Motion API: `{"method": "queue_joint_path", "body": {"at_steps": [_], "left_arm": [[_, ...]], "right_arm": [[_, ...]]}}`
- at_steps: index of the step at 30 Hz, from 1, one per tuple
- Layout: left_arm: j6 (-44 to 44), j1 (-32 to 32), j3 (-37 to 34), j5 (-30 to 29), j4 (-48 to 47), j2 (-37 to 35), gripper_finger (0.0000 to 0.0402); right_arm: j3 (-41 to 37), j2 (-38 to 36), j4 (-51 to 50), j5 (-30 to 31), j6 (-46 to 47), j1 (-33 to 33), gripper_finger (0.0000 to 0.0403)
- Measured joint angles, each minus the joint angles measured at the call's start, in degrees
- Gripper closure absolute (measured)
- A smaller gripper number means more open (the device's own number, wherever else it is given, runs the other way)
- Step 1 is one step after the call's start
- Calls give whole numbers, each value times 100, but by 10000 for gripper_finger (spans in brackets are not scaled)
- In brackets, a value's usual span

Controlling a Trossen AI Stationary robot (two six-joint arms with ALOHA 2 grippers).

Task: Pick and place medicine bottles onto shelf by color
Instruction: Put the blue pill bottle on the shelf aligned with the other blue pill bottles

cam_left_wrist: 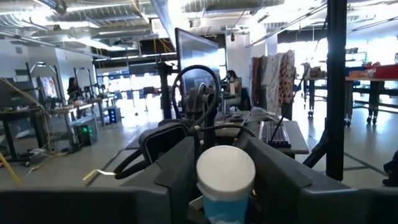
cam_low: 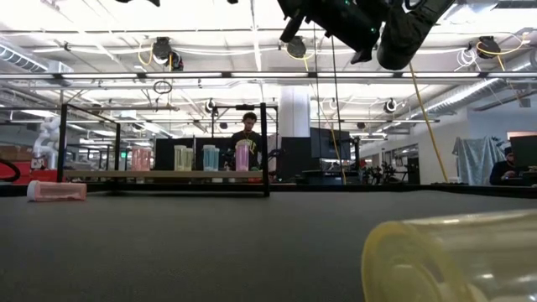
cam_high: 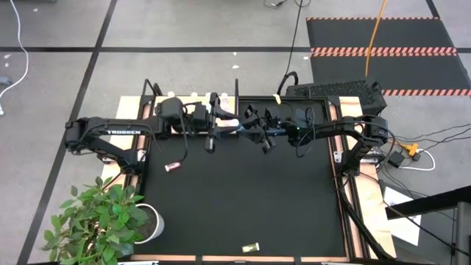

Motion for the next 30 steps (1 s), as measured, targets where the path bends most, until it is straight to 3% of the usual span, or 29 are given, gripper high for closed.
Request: {"method": "queue_joint_path", "body": {"at_steps": [7,16,25,30], "left_arm": [[-138,112,0,179,-4,0,282],[-194,235,0,190,-73,-4,280],[-232,461,2,120,-354,-39,282],[-7,654,4,-79,-998,-369,283]], "right_arm": [[0,0,-4,17,118,0,300],[-2,4,-76,160,101,-29,289],[-4,0,-649,138,365,-298,172],[-4,0,-1584,-182,450,-489,108]]}}
